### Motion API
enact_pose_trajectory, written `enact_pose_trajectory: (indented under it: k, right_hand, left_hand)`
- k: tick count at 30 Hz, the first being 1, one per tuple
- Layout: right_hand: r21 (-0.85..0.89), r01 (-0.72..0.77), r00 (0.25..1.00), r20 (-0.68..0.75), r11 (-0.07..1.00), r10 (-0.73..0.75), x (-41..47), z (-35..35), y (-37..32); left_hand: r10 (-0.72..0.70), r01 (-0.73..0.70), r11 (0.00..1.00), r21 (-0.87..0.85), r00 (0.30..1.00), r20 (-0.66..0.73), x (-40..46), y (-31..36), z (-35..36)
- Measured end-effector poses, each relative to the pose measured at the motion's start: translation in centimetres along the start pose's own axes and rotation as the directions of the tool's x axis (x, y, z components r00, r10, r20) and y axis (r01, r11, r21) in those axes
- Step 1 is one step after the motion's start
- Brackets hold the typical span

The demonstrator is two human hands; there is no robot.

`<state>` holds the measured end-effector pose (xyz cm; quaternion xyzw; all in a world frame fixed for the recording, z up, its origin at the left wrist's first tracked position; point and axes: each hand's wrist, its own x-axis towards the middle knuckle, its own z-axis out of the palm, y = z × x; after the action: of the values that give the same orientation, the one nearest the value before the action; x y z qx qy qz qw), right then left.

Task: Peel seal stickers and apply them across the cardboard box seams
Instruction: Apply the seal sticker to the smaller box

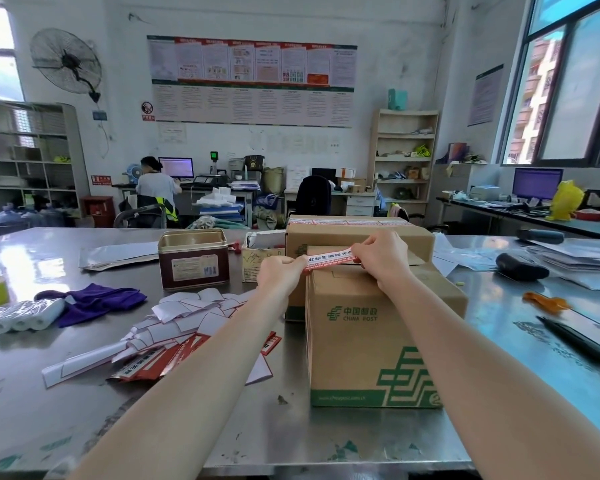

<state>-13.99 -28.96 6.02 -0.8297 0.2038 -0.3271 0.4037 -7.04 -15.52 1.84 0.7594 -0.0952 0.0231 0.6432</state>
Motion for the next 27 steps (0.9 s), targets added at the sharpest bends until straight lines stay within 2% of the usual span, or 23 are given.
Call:
enact_pose_trajectory:
  k: [5, 9, 11, 13, 15, 16, 18, 20, 23, 25, 27]
  right_hand:
    - [-0.016, 0.008, 1.0, 0.012, 1.0, -0.008, 0.3, 0.2, 0.2]
    - [-0.054, -0.001, 1.0, 0.019, 0.999, 0.002, 0.5, 0.2, 0.3]
    - [-0.074, -0.004, 1.0, 0.025, 0.997, 0.005, 0.6, 0.3, 0.3]
    - [-0.071, -0.008, 1.0, 0.025, 0.997, 0.01, 0.6, 0.3, 0.3]
    - [-0.076, -0.005, 1.0, 0.028, 0.997, 0.007, 0.6, 0.3, 0.3]
    - [-0.08, -0.004, 1.0, 0.029, 0.997, 0.006, 0.6, 0.3, 0.3]
    - [-0.092, 0.0, 1.0, 0.028, 0.996, 0.002, 0.7, 0.3, 0.3]
    - [-0.111, 0.006, 1.0, 0.022, 0.994, -0.003, 0.7, 0.3, 0.4]
    - [-0.137, 0.005, 1.0, 0.009, 0.991, -0.003, 0.9, 0.5, 0.5]
    - [-0.157, -0.006, 1.0, 0.002, 0.988, 0.006, 1.1, 0.7, 0.6]
    - [-0.176, -0.009, 1.0, 0.0, 0.984, 0.009, 1.2, 0.9, 0.7]
  left_hand:
    - [-0.02, 0.019, 1.0, 0.006, 0.999, 0.049, -0.2, -0.2, 0.2]
    - [-0.144, 0.119, 0.978, 0.169, 0.98, 0.14, -0.4, -0.3, -0.4]
    - [-0.095, 0.062, 0.97, 0.235, 0.987, 0.131, -0.5, -0.6, -0.7]
    - [0.058, -0.086, 0.974, 0.212, 0.989, 0.133, -1.3, -0.6, -1.0]
    - [0.183, -0.214, 0.969, 0.124, 0.958, 0.221, -2.8, -0.2, -1.0]
    - [0.199, -0.228, 0.971, 0.07, 0.936, 0.289, -3.5, -0.2, -1.0]
    - [0.162, -0.17, 0.985, -0.02, 0.888, 0.431, -5.2, -0.1, -1.0]
    - [0.12, -0.12, 0.992, -0.032, 0.858, 0.499, -6.3, -0.2, -1.1]
    - [0.101, -0.122, 0.993, 0.004, 0.84, 0.533, -6.2, -0.7, -1.0]
    - [0.067, -0.094, 0.995, 0.029, 0.859, 0.507, -5.9, -0.9, -1.4]
    - [0.115, -0.177, 0.981, 0.084, 0.866, 0.487, -5.5, -0.9, -1.8]
